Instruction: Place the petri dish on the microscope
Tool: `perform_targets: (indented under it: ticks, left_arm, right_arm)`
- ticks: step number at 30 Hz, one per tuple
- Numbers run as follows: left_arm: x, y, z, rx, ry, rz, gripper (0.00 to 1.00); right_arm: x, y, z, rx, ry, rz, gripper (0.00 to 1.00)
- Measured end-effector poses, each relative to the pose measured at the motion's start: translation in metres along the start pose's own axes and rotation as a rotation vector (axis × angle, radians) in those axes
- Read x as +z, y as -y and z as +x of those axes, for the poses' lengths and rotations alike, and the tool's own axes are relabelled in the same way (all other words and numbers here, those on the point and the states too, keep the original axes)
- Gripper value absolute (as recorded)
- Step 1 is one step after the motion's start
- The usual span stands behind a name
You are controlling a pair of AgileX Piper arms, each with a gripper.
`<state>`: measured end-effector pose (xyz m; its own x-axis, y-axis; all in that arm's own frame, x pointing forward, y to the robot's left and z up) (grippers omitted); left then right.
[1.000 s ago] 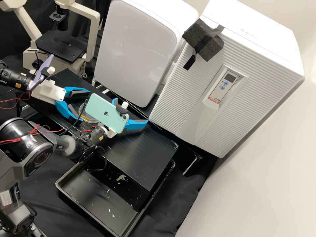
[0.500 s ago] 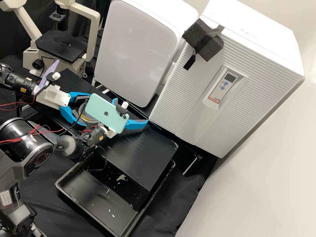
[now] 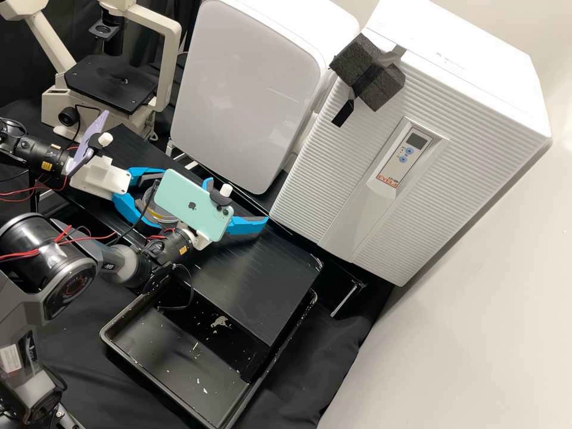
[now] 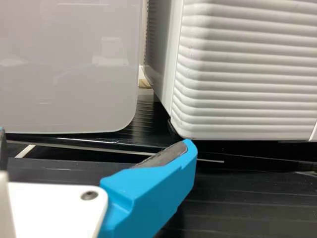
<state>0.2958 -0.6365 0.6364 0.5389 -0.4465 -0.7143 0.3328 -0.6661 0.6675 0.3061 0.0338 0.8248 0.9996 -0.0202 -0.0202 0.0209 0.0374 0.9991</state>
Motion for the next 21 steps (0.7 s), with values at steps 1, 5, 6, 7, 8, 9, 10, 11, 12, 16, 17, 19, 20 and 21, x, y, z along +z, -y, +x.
perform_targets:
  ticks: [1,5,6,7,8,9,10,11,12,16,17,19,20,21]
  left_arm:
    - [0.0003,0.0006,0.0004,-0.001,0.0,0.001,1.0]
    - [0.0008,0.0004,0.0006,0.002,-0.002,0.011,1.0]
    - [0.0009,0.0003,0.0007,0.004,-0.004,0.01,1.0]
    - [0.0016,0.0005,0.0006,0.008,-0.001,0.006,1.0]
    - [0.0013,0.0012,0.0006,0.007,-0.002,0.011,0.0]
    - [0.0012,0.0012,0.0005,0.009,-0.004,0.012,0.0]
    - [0.0016,0.0019,0.0,0.013,0.0,0.013,0.0]
    - [0.0018,0.0022,-0.0002,0.014,0.003,0.013,0.0]
    - [0.0017,0.0035,-0.0007,0.012,0.003,0.011,0.0]
    - [0.002,0.005,-0.0015,0.012,0.007,0.009,0.0]
    - [0.0019,0.0058,-0.0018,0.01,0.007,0.008,0.0]
    - [0.0021,0.0055,-0.0018,0.013,0.009,0.008,0.0]
    - [0.0021,0.0055,-0.0018,0.013,0.009,0.008,0.0]
    - [0.0022,0.0054,-0.0018,0.014,0.009,0.008,0.0]
  right_arm:
    - [0.0,0.0,0.0,0.0,0.0,0.0,1.0]
    - [0.0,0.0,0.0,0.0,0.0,0.0,1.0]
    - [0.0,0.0,0.0,0.0,0.0,0.0,1.0]
    - [0.0,0.0,0.0,0.0,0.0,0.0,1.0]
    - [0.0,0.0,0.0,0.0,0.0,0.0,1.0]
    - [0.0,0.0,0.0,0.0,0.0,0.0,1.0]
    - [0.0,0.0,0.0,0.0,0.0,0.0,1.0]
    - [0.0,0.0,0.0,0.0,0.0,0.0,1.0]
    - [0.0,0.0,0.0,0.0,0.0,0.0,1.0]
    - [0.0,0.0,0.0,0.0,0.0,0.0,1.0]
    - [0.0,0.0,0.0,0.0,0.0,0.0,1.0]
    - [0.0,0.0,0.0,0.0,0.0,0.0,1.0]
    - [0.0,0.0,0.0,0.0,0.0,0.0,1.0]
    - [0.0,0.0,0.0,0.0,0.0,0.0,1.0]
